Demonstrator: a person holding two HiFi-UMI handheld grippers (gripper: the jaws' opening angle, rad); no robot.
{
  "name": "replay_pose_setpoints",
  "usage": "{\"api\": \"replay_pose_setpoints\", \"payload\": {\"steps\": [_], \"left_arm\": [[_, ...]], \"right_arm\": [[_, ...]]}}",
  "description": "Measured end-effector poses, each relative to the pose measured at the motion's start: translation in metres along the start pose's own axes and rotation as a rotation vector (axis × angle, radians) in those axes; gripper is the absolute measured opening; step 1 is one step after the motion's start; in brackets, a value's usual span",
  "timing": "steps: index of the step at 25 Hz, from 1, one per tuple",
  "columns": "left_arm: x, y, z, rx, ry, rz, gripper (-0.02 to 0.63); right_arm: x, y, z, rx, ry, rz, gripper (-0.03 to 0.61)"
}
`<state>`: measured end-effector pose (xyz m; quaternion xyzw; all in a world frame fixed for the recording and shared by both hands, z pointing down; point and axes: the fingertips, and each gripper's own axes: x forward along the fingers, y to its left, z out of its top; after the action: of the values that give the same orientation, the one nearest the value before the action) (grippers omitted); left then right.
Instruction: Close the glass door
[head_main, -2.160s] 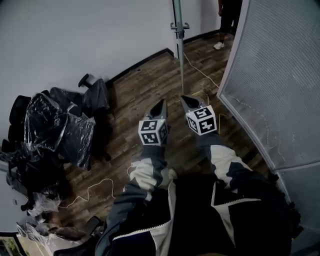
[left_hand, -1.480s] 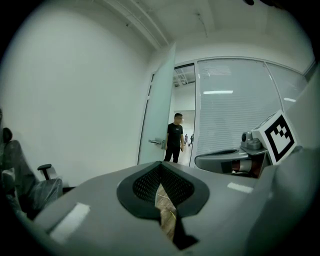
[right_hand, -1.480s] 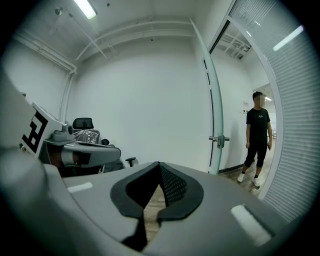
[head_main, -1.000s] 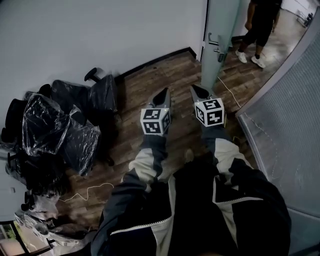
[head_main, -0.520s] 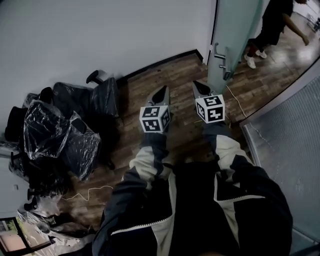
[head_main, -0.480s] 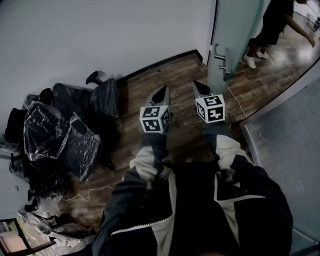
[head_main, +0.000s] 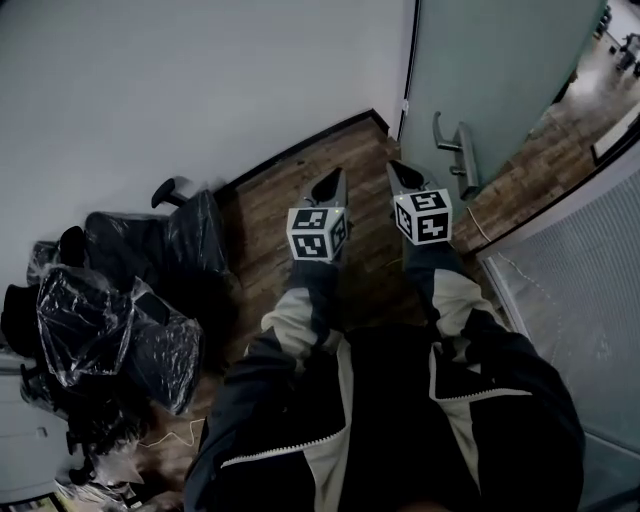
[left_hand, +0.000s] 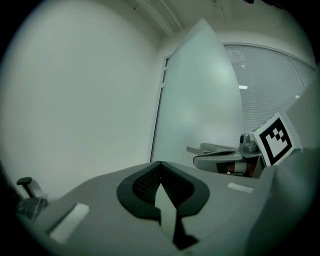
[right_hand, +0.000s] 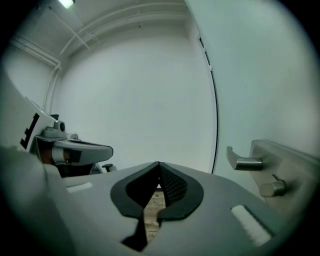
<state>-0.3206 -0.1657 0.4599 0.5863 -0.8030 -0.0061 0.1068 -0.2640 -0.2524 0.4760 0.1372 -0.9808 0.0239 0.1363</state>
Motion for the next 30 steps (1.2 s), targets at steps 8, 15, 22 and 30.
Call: {"api": "replay_pose_setpoints", "payload": {"steps": [8, 15, 22, 30], "left_arm": [[0.078, 0.048, 0.033, 0.072, 0.043, -0.23, 0.0], [0.141, -0.013, 0.03, 0.113, 0.098, -0.541, 0.0], [0.146, -0.094, 0.009, 0.138, 0.13, -0.789, 0.0], [0.147, -0.124, 0.008, 0.144, 0.133, -0.88, 0.0]], "right_arm": [[0.06, -0.028, 0.033, 0.067, -0.017, -0.22, 0.006], [0.033, -0.073, 0.019, 0.126, -0.003, -0.475, 0.006], [-0.038, -0.1, -0.005, 0.127, 0.039, -0.692, 0.005], [-0.054, -0.097, -0.002, 0.063, 0.088, -0.738, 0.006]]}}
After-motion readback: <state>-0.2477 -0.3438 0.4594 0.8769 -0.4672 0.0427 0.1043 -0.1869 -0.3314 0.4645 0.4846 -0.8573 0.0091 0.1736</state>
